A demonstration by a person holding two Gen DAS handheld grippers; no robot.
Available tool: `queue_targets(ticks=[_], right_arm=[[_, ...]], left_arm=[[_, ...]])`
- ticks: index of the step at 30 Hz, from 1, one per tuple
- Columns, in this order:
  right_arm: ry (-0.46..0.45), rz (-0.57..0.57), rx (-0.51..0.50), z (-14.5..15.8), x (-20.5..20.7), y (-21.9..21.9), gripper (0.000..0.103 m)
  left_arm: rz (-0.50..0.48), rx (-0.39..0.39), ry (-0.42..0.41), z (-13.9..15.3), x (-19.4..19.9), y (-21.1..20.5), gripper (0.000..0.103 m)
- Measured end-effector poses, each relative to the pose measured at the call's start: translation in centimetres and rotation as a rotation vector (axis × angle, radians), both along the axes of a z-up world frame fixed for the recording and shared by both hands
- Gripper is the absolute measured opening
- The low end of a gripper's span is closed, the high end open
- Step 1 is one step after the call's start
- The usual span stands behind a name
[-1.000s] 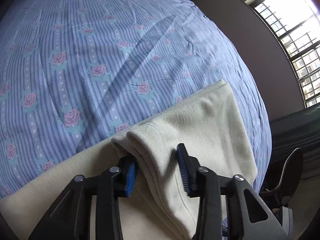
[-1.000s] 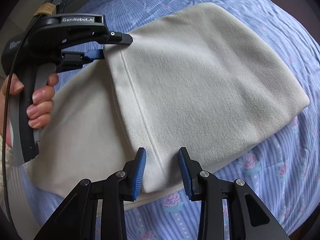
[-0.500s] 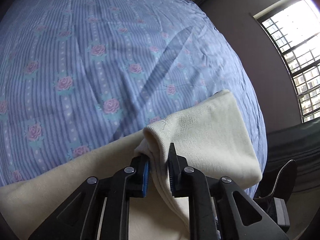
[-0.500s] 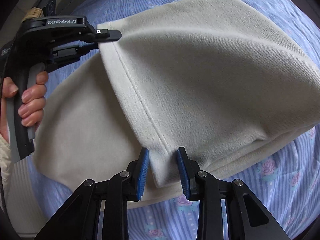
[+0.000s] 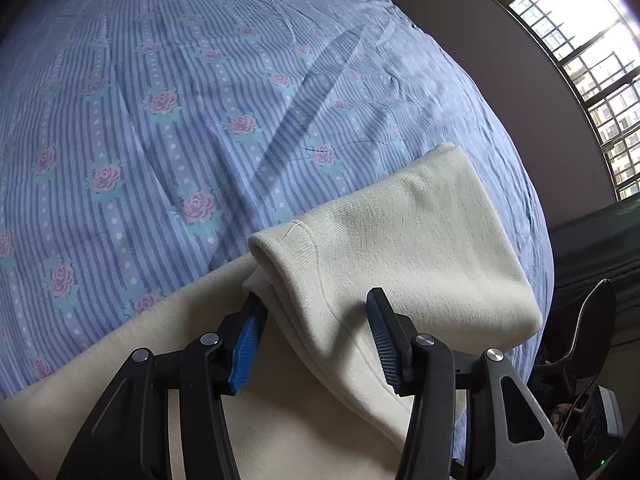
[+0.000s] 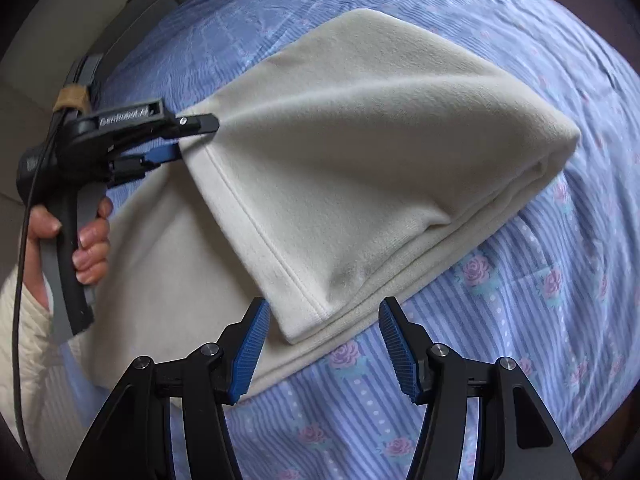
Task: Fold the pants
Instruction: 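Pinch the folded edge with the right gripper and tug it straight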
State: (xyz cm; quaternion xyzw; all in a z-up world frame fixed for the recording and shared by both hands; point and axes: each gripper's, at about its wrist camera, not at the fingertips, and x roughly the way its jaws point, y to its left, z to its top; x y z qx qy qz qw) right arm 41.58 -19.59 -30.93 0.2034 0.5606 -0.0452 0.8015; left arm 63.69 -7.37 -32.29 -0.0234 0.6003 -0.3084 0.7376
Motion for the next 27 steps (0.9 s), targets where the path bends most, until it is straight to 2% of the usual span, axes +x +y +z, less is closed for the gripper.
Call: queue_targets(ticks=[4, 8, 9, 10, 11, 12, 13, 15, 17, 19, 20, 22, 26, 27], right_arm=[[-0.046, 0.222, -0.218, 0.0, 1.4, 4.5, 0.058], [0.032, 0.336, -0.318, -2.9, 2.1, 6.1, 0.057], [0.022, 0.353, -0.342, -3.3, 2.1, 6.4, 0.053], [0.016, 0.351, -0.358, -3.4, 2.2, 6.3, 0.037], [0.017, 0.343, -0.342, -3.1, 2.2, 5.8, 0.035], [0.017, 0.328, -0.317, -2.6, 2.0, 5.0, 0.022], [0.015, 0.314, -0.300, -2.1, 1.9, 4.7, 0.016], [-0.014, 0.285, -0.277, 0.1, 1.4, 4.3, 0.014], [-0.055, 0.258, -0.220, 2.7, 0.6, 4.1, 0.014], [-0.067, 0.226, -0.127, 4.4, 0.5, 3.9, 0.014], [-0.065, 0.224, -0.128, 4.4, 0.6, 4.2, 0.014], [-0.055, 0.252, -0.149, 3.2, 1.2, 4.8, 0.014], [0.031, 0.255, -0.073, -0.3, 2.2, 5.4, 0.015], [0.043, 0.250, -0.065, -1.1, 2.3, 5.3, 0.016]], left_arm=[[-0.031, 0.017, -0.004, -0.2, 0.1, -0.4, 0.053], [-0.046, 0.023, 0.011, -0.7, 0.5, -0.9, 0.054], [-0.042, 0.021, 0.014, -0.7, 0.5, -0.9, 0.054], [-0.037, 0.016, 0.018, -0.7, 0.6, -0.8, 0.053], [-0.033, 0.007, 0.019, -0.6, 0.6, -0.7, 0.046], [-0.024, -0.003, 0.019, -0.5, 0.7, -0.5, 0.030], [-0.004, -0.004, 0.021, -0.2, 0.8, -0.2, 0.024], [0.036, -0.089, 0.056, 0.6, 0.9, 1.1, 0.016], [0.064, -0.138, 0.066, 1.6, 0.5, 2.2, 0.017], [0.061, -0.127, 0.049, 1.9, 0.3, 2.6, 0.018], [0.061, -0.110, 0.048, 1.7, 0.3, 2.6, 0.018], [0.070, -0.064, 0.053, 0.8, 0.7, 2.7, 0.018], [0.076, -0.026, 0.054, -0.2, 0.9, 2.6, 0.020], [0.073, -0.010, 0.044, -0.3, 0.9, 2.5, 0.026]])
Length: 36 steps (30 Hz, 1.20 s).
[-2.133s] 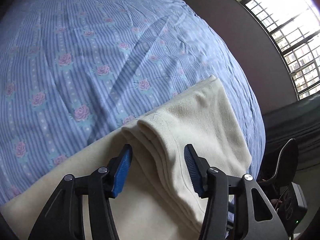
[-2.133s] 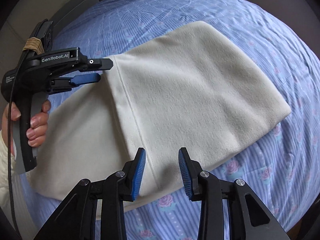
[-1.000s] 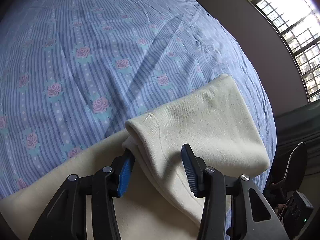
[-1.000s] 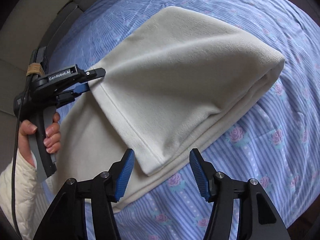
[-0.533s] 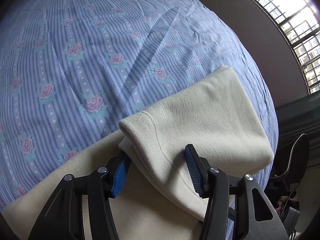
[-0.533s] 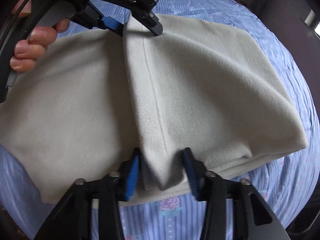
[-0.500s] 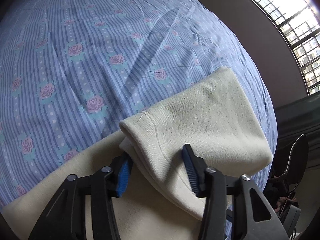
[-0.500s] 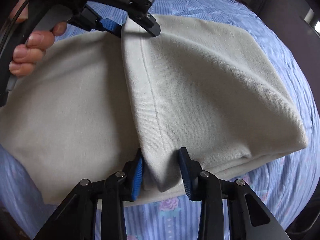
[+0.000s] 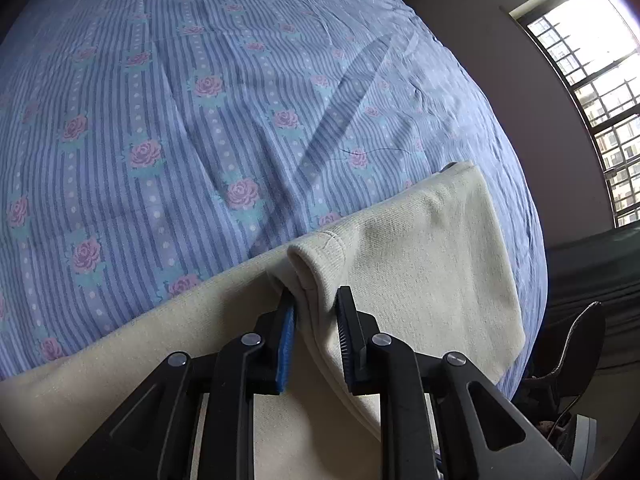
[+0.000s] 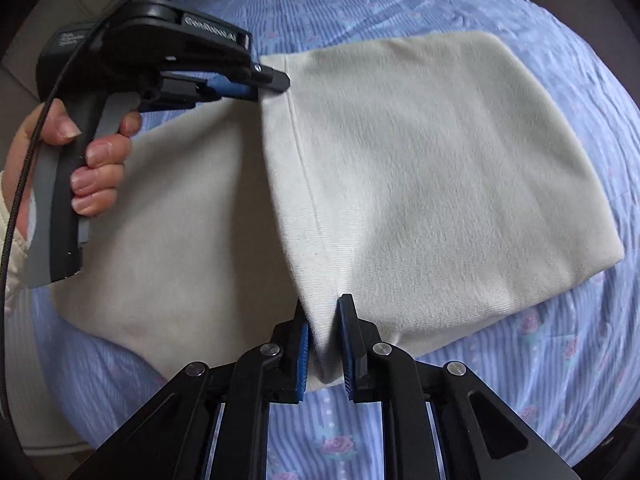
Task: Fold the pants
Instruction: 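Pinch the folded edge with the right gripper and tug it straight, then move both open grippers over to the elastic waistband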
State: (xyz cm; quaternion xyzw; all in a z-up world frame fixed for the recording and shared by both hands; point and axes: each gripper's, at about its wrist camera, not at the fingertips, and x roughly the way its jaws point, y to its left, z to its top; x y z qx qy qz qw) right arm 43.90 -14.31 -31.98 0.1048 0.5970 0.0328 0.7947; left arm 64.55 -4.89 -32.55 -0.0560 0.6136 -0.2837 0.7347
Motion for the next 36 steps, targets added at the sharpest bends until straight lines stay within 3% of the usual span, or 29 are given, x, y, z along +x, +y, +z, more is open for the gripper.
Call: queue_targets(ticks=[2, 5, 8, 14, 19, 25, 32, 36], right_arm=[[0.018, -0.009, 0.028, -0.8, 0.0, -0.3, 0.023], [0.040, -0.002, 0.071, -0.6, 0.2, -0.4, 0.042], [0.013, 0.039, 0.085, 1.5, -0.9, 0.3, 0.044], [-0.086, 0.092, 0.107, 7.0, -3.4, 0.9, 0.049], [-0.168, 0.145, 0.089, 11.5, -5.6, 1.3, 0.054], [-0.230, 0.206, 0.077, 15.1, -7.9, 1.4, 0.064], [-0.269, 0.352, 0.084, 17.7, -8.8, 3.2, 0.066], [-0.289, 0.393, 0.093, 19.2, -9.5, 6.3, 0.069]], left_arm=[[-0.008, 0.056, -0.031, 0.1, -0.2, -0.3, 0.039], [-0.009, 0.102, -0.071, 1.1, -0.7, 0.2, 0.047], [-0.008, 0.132, -0.151, 3.4, -2.2, 1.2, 0.056], [0.045, 0.146, -0.269, 8.9, -7.5, 5.7, 0.062], [0.207, 0.130, -0.283, 12.6, -13.1, 11.6, 0.070], [0.428, 0.166, -0.283, 15.4, -21.1, 17.7, 0.074], [0.698, 0.161, -0.236, 16.6, -30.1, 22.2, 0.083], [0.810, 0.106, -0.215, 15.8, -33.0, 25.7, 0.088]])
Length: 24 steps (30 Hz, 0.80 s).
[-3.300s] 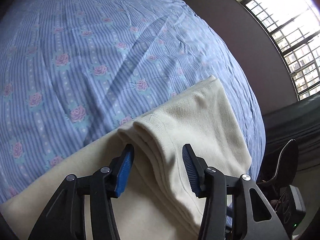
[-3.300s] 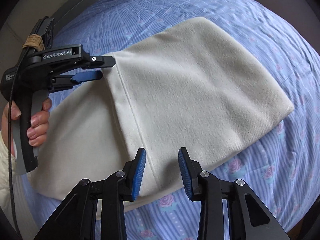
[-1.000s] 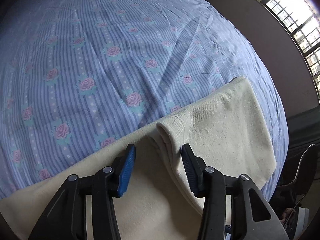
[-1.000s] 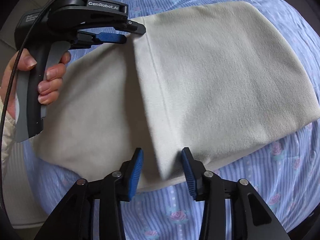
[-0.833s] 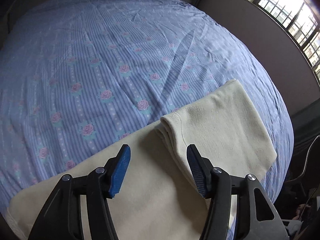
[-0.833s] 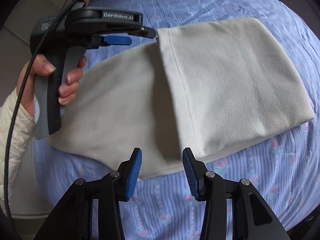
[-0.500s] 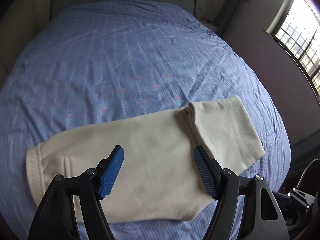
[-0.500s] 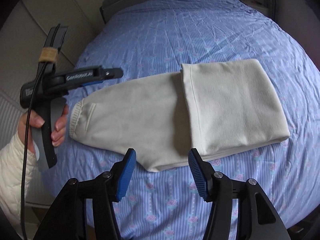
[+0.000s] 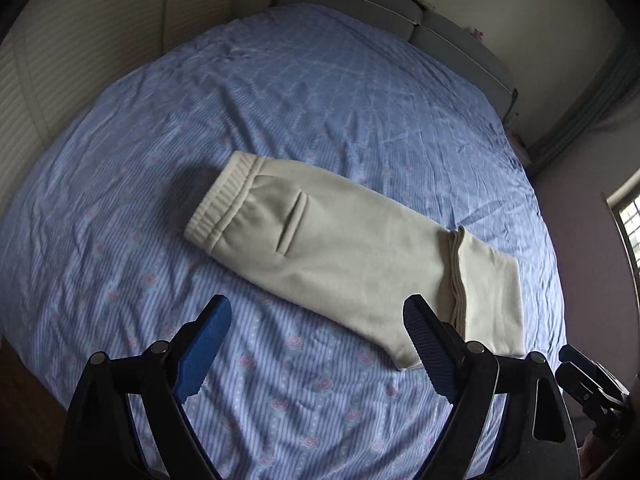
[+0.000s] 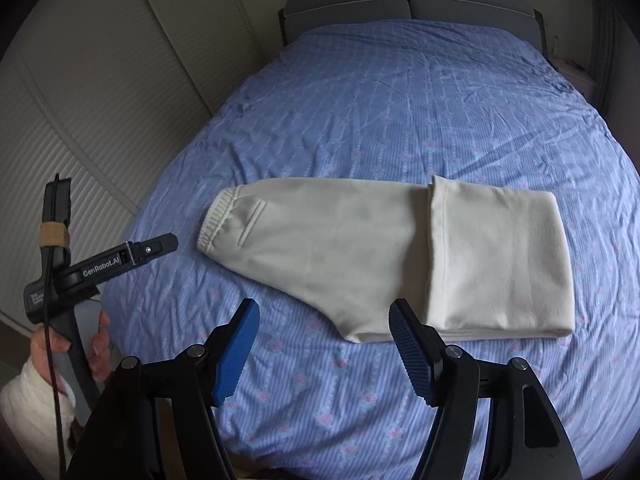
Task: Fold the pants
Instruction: 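Move both open grippers over to the elastic waistband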
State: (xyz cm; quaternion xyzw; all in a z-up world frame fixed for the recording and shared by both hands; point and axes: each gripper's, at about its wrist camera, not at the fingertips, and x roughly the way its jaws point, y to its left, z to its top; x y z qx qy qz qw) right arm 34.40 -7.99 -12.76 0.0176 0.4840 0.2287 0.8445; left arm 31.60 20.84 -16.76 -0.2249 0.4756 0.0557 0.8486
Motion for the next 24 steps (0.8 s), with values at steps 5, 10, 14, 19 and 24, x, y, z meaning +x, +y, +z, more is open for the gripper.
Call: queue_targets(ticks=[5, 10, 14, 19, 24], right_arm=[[0.002, 0.003, -0.015, -0.3, 0.2, 5.1, 0.069], [0.042, -0.022, -0.064, -2.1, 1.1, 10.4, 0.069], [0.113, -0.040, -0.102, -4.3, 2.6, 13.7, 0.069], [0.199, -0.046, -0.118, -7.0, 5.1, 17.1, 0.069], [0.234, -0.012, -0.182, -9.5, 7.5, 20.5, 0.069]], left_arm=[[0.022, -0.091, 0.029, -2.8, -0.2, 5.3, 0.088], [-0.058, -0.147, 0.040, -5.7, 1.6, 9.8, 0.087], [-0.109, -0.194, 0.058, -8.2, 3.7, 12.3, 0.087], [-0.089, -0.332, 0.089, -13.0, 6.2, 14.8, 0.085], [-0.048, -0.500, 0.122, -17.9, 8.1, 16.6, 0.077]])
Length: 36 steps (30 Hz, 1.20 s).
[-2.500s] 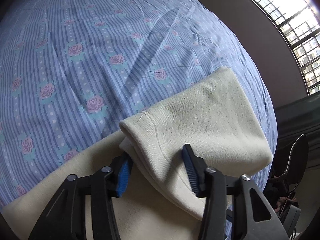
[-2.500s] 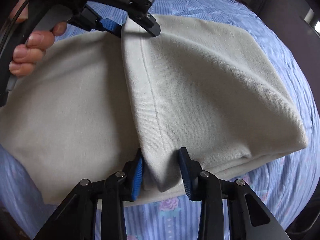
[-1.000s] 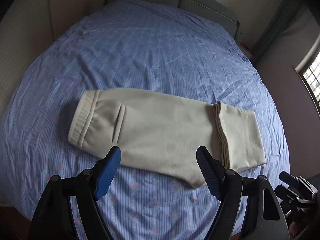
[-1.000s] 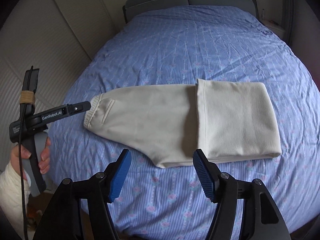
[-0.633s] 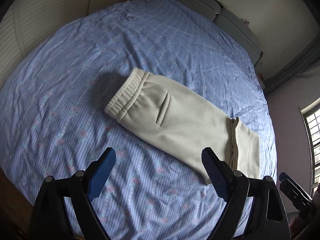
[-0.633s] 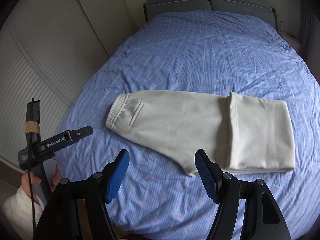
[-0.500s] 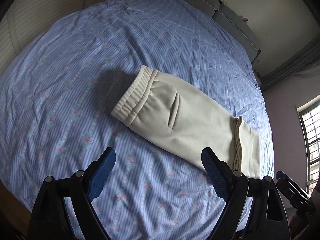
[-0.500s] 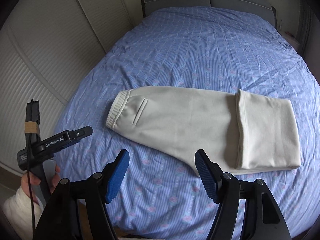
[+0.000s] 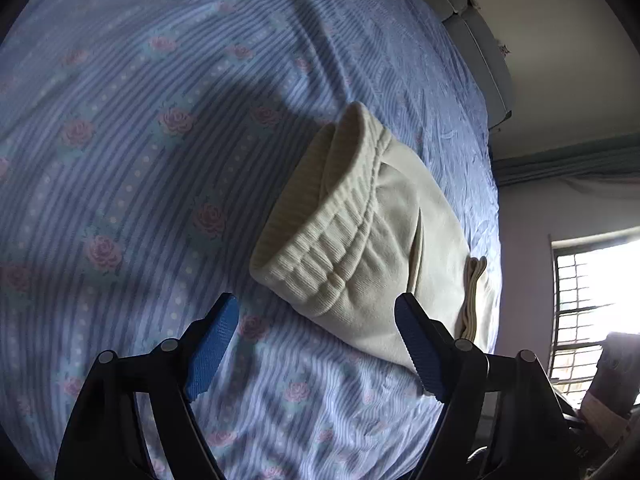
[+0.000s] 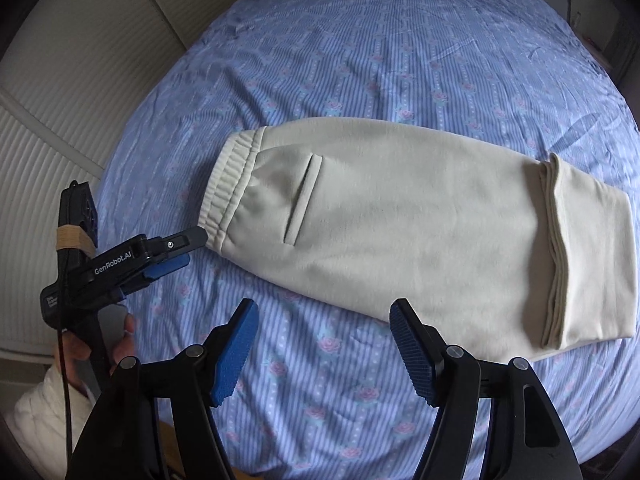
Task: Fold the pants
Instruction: 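Move both open grippers over to the elastic waistband, then grasp the waistband with the left gripper and fold it over the folded leg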
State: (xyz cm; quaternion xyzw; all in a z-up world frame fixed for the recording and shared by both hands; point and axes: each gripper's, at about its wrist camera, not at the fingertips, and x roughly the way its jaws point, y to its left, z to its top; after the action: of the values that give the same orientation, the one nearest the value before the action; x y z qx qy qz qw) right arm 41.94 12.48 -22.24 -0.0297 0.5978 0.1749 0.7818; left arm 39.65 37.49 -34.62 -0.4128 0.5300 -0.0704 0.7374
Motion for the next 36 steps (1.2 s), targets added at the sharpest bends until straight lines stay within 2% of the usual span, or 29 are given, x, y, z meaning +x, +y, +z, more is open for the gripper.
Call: queue_targets(ticks=[5, 9, 10, 11, 13, 15, 19, 22, 24, 26, 30, 34, 36], right_arm=[[0.026, 0.017, -0.019, -1.6, 1.5, 1.6, 0.069], [0.040, 0.036, -0.037, -2.7, 1.9, 2.4, 0.069], [0.045, 0.037, -0.041, -3.0, 2.0, 2.5, 0.069], [0.051, 0.037, -0.040, -3.4, 2.1, 2.6, 0.069], [0.066, 0.033, -0.038, -3.8, 2.2, 2.7, 0.069], [0.072, 0.026, -0.040, -4.1, 2.3, 2.6, 0.069], [0.066, 0.006, -0.037, -4.2, 2.8, 2.4, 0.069], [0.050, -0.016, -0.039, -4.1, 3.5, 2.1, 0.069], [0.038, -0.034, -0.040, -4.0, 3.9, 1.8, 0.069], [0.024, -0.056, -0.026, -3.6, 4.2, 1.3, 0.069], [-0.006, -0.098, -0.017, -2.5, 4.1, -0.6, 0.069], [-0.031, -0.156, 0.006, -0.9, 3.6, -3.2, 0.069], [-0.050, -0.189, 0.020, 0.2, 3.2, -5.1, 0.069]], left_arm=[[0.004, -0.086, 0.022, -3.4, 1.6, 0.7, 0.077], [-0.027, -0.171, -0.017, -4.4, 2.8, 1.1, 0.076], [-0.040, -0.202, -0.042, -4.3, 3.2, 1.4, 0.073], [-0.052, -0.238, -0.066, -4.3, 3.8, 1.7, 0.056], [-0.085, -0.293, -0.082, -4.5, 5.1, 1.7, 0.052], [-0.142, -0.330, -0.107, -4.7, 6.7, 1.2, 0.041], [-0.278, -0.301, -0.074, -5.7, 9.8, -0.9, 0.040], [-0.286, -0.302, -0.034, -5.9, 11.2, -1.7, 0.038], [-0.280, -0.254, -0.019, -4.9, 11.1, -2.1, 0.032], [-0.281, -0.189, -0.044, -2.8, 10.6, -2.6, 0.028], [-0.261, -0.134, -0.120, 2.4, 8.9, -3.8, 0.025], [-0.295, 0.034, -0.157, 8.2, 8.1, -6.7, 0.025], [-0.293, 0.080, -0.167, 10.8, 8.2, -8.0, 0.025]])
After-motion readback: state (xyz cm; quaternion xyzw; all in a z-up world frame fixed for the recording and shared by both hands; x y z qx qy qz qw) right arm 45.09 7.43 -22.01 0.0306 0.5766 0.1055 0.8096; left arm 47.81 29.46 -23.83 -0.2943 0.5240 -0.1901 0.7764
